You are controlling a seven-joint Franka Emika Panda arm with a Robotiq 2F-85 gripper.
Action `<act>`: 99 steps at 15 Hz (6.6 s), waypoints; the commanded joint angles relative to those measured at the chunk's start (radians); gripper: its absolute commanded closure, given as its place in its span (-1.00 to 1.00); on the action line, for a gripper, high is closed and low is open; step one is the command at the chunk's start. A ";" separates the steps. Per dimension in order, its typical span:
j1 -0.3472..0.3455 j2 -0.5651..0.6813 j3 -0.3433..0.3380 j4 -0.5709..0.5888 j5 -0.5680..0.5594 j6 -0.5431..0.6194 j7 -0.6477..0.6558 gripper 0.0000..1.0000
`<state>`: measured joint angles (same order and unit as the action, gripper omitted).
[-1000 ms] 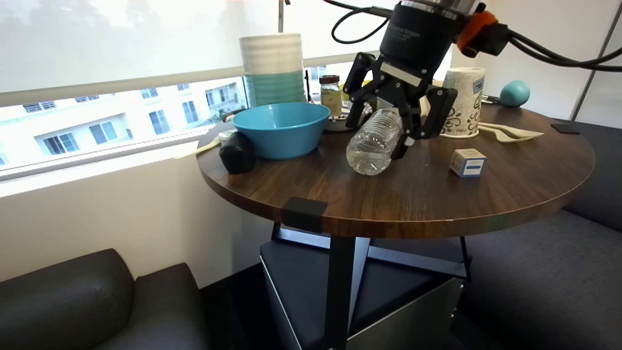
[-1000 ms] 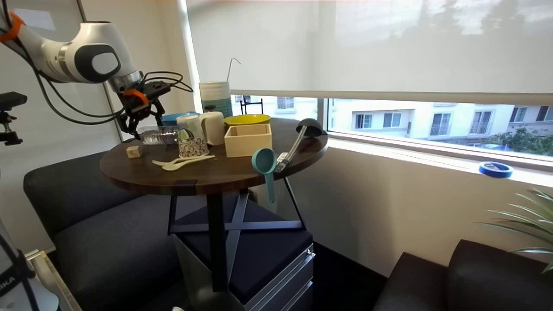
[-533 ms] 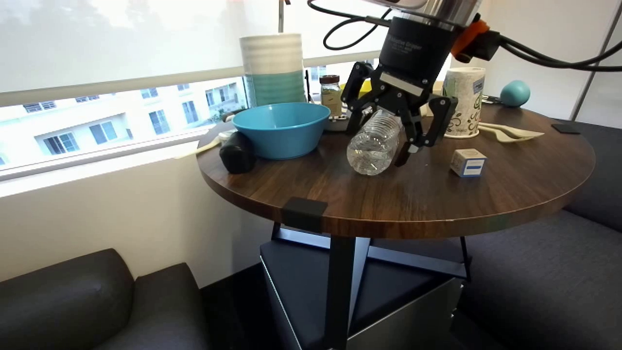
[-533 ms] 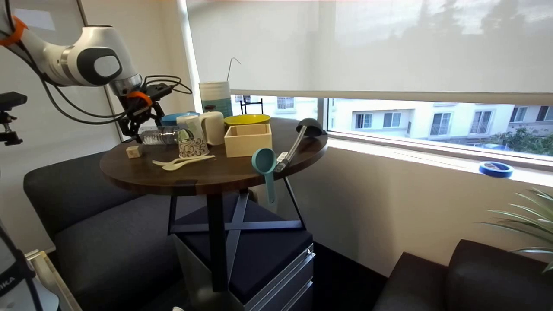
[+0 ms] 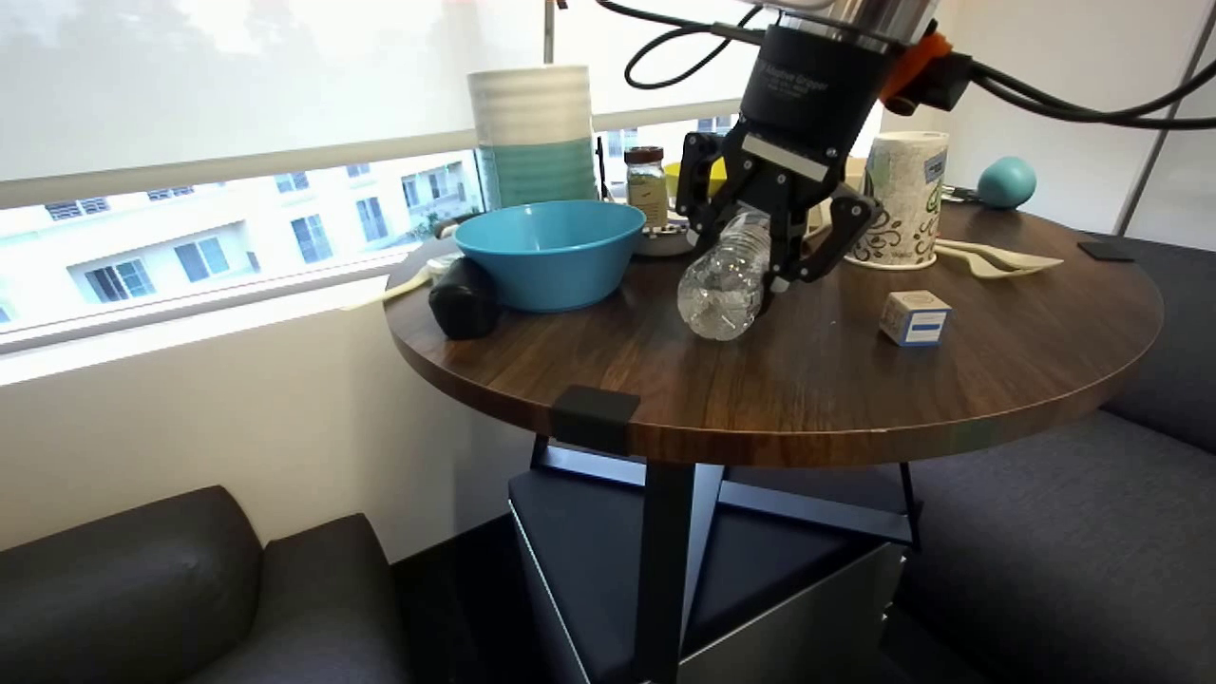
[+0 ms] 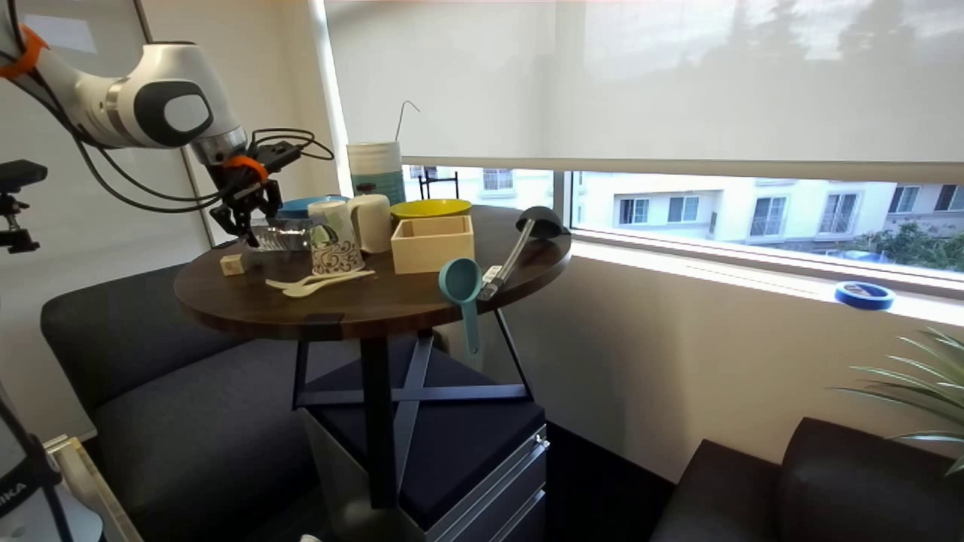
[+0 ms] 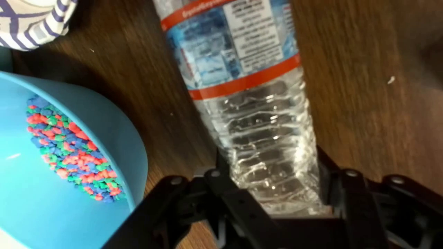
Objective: Place the water bottle upside down.
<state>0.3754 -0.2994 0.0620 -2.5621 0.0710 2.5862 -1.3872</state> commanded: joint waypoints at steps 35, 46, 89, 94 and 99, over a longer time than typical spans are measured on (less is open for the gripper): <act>0.257 -0.426 -0.447 -0.161 1.976 0.096 -0.847 0.51; 0.169 -0.367 -0.370 -0.183 2.011 0.031 -0.805 0.51; 0.372 -0.275 -0.603 -0.190 1.987 -0.168 -0.798 0.51; 0.387 -0.277 -0.631 -0.190 1.923 -0.184 -0.793 0.51; 0.395 -0.283 -0.649 -0.190 1.886 -0.188 -0.791 -0.63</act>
<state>0.7541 -0.5632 -0.5645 -2.7522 1.9927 2.4055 -2.1740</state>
